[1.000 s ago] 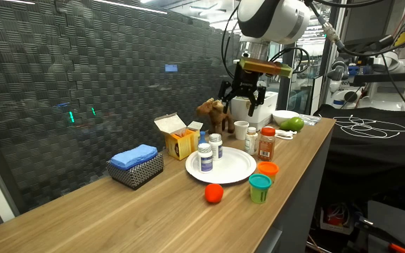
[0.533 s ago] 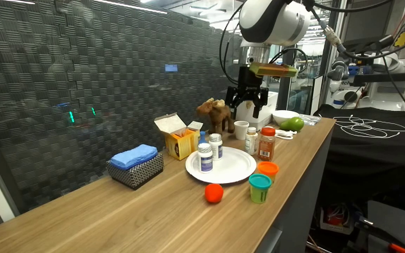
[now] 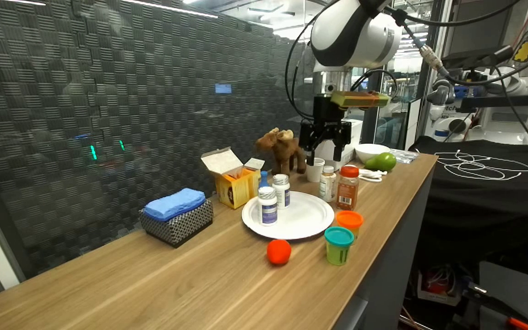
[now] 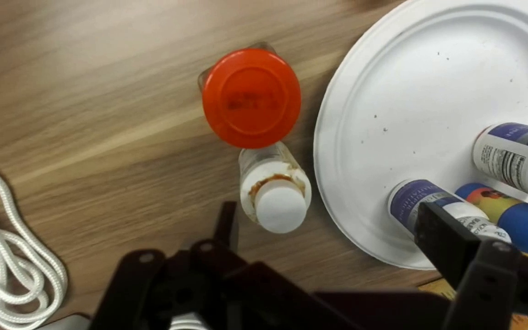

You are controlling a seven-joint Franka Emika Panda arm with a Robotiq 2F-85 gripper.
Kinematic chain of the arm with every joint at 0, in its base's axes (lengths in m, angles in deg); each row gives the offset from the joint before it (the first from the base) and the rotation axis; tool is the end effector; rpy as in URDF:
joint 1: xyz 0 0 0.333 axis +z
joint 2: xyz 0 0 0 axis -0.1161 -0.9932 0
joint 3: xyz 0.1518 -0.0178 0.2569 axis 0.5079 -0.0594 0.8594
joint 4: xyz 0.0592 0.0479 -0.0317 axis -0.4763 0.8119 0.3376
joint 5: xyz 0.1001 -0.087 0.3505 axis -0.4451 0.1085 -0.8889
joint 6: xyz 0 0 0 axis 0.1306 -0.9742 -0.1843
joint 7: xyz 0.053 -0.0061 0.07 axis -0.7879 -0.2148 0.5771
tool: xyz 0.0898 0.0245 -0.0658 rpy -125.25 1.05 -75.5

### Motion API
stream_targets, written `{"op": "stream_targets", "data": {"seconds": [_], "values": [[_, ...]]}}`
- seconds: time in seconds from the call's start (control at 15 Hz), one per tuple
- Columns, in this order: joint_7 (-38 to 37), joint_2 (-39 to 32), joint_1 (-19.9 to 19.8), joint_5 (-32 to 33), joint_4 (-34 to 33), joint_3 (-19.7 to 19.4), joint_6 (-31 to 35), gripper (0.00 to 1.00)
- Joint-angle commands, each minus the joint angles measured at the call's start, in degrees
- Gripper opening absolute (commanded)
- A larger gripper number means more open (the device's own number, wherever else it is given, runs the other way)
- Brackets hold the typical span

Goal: Pick up the bottles and small containers from the table and put them on the white plate.

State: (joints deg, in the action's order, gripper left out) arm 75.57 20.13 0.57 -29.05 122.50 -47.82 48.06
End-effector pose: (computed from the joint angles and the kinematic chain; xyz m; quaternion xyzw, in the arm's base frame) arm 0.5481 -0.1179 0.3354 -0.9867 0.1601 0.0045 0.0267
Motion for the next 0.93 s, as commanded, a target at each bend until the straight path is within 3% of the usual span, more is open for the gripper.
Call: {"op": "stream_targets", "data": {"seconds": [0.0,0.2,0.33,0.47,0.53,0.87], "values": [[1.52,-0.91,-0.33,0.79,-0.75,0.15,-0.86,1.0],[0.97,-1.73,-0.27,1.54,-0.98,-0.04,-0.6,1.0],[0.78,-2.06,-0.24,2.14,-1.25,-0.13,-0.68,0.87],[0.48,-2.28,-0.19,3.07,-1.45,-0.25,-0.7,0.8],[0.13,-2.35,-0.15,3.83,-1.55,-0.35,-0.61,0.62],[-0.8,-2.14,-0.08,6.8,-1.59,-0.78,-0.57,0.22]]}}
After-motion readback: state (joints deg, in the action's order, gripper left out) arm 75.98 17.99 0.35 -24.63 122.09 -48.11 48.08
